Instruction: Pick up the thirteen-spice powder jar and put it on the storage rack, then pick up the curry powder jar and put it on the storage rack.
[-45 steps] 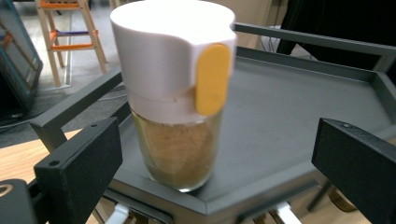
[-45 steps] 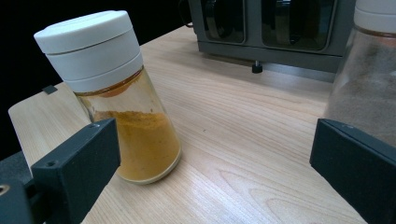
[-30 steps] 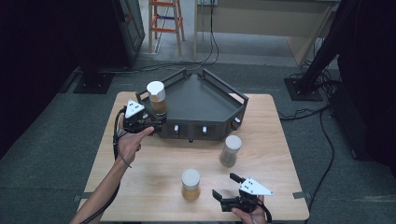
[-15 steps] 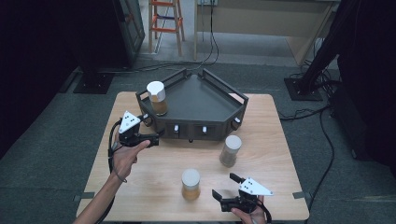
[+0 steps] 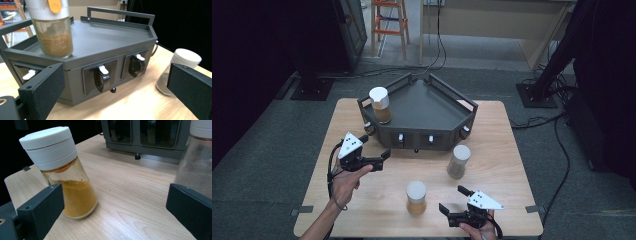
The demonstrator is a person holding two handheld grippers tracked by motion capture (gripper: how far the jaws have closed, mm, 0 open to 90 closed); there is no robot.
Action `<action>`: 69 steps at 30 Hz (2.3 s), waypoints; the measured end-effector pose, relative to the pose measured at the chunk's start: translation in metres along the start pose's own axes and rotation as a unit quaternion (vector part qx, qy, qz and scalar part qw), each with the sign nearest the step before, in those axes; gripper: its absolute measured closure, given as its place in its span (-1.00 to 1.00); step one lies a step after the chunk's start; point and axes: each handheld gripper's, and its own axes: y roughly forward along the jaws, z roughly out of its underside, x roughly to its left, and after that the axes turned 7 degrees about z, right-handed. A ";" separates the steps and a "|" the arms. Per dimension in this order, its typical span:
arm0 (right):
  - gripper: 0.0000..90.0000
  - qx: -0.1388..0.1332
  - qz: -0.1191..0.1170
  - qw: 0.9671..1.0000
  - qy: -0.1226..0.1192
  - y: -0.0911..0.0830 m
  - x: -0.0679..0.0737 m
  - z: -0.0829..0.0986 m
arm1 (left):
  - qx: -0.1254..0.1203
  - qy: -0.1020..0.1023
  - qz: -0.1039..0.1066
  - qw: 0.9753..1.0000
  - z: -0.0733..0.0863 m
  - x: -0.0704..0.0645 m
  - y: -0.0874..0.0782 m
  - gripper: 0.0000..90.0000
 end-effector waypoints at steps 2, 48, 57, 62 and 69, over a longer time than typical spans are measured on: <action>-0.96 0.000 0.000 1.000 0.000 0.000 0.000 0.000 | -0.001 -0.001 0.003 1.000 0.006 -0.002 -0.003 -0.96; -0.96 -0.001 -0.001 1.000 0.001 -0.001 -0.001 0.000 | 0.002 0.003 0.023 1.000 0.129 -0.036 -0.054 -0.96; -0.96 -0.002 -0.002 1.000 0.001 -0.002 -0.001 0.001 | 0.004 0.002 0.030 1.000 0.140 -0.039 -0.054 -0.96; -0.96 -0.001 -0.003 1.000 0.001 -0.001 -0.001 0.001 | 0.006 0.000 0.033 0.999 0.143 -0.039 -0.055 -0.96; -0.96 -0.002 -0.005 1.000 0.000 -0.002 -0.001 0.001 | 0.006 -0.001 0.031 0.999 0.144 -0.039 -0.056 -0.96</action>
